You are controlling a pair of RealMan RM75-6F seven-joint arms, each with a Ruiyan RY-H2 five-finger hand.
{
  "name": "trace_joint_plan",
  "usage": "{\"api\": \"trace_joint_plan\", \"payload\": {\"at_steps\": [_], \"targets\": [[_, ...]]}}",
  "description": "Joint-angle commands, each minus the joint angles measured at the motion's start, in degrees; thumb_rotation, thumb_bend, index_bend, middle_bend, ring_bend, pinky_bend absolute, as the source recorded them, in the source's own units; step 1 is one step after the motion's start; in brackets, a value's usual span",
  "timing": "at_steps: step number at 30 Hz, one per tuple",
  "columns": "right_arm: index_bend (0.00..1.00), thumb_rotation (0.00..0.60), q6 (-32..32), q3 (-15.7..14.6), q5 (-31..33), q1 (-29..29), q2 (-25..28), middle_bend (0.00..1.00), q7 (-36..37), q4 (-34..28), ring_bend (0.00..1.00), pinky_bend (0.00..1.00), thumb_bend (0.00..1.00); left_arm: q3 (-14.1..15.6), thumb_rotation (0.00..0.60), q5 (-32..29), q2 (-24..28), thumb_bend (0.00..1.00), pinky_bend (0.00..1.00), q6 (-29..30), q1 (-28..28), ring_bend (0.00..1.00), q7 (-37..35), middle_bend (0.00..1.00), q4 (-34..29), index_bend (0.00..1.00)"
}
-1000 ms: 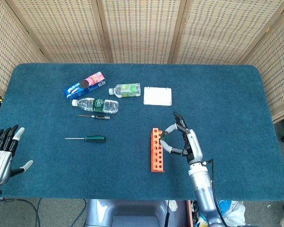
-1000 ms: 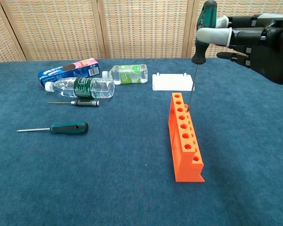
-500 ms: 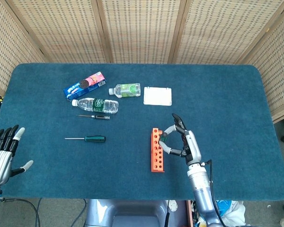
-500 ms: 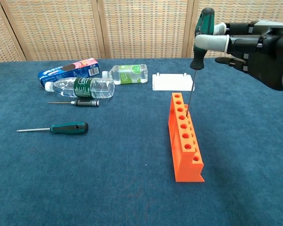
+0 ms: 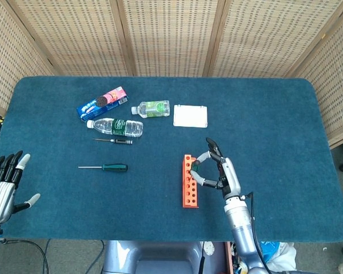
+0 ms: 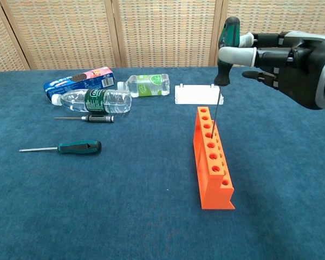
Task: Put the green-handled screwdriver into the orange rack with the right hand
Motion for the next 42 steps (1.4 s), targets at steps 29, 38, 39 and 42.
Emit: {"api": "trace_joint_plan", "payload": {"at_steps": [29, 38, 39, 42], "targets": [[0.67, 0.6, -1.1, 2.2, 2.3, 2.3, -2.8, 0.05, -2.4, 2.4, 0.0, 0.0, 0.25, 0.1, 0.6, -0.1, 0.0, 0.0, 0.0, -0.4, -0.1, 0.0, -0.2, 0.0, 0.1, 0.0], [0.67, 0.6, -0.8, 2.7, 2.6, 2.2, -2.4, 0.05, -2.9, 1.8, 0.0, 0.0, 0.25, 0.3, 0.6, 0.1, -0.1, 0.0, 0.0, -0.5, -0.2, 0.0, 0.0, 0.0, 0.1, 0.0], [0.67, 0.6, -0.8, 2.8, 2.6, 2.2, -2.3, 0.05, -2.9, 1.7, 0.0, 0.0, 0.25, 0.3, 0.6, 0.1, -0.2, 0.0, 0.0, -0.5, -0.2, 0.0, 0.0, 0.0, 0.1, 0.0], [0.67, 0.6, -0.8, 3.0, 2.6, 2.2, -2.1, 0.05, -2.9, 1.6, 0.0, 0.0, 0.25, 0.3, 0.6, 0.1, -0.2, 0.0, 0.0, -0.6, -0.2, 0.0, 0.1, 0.0, 0.1, 0.0]]}}
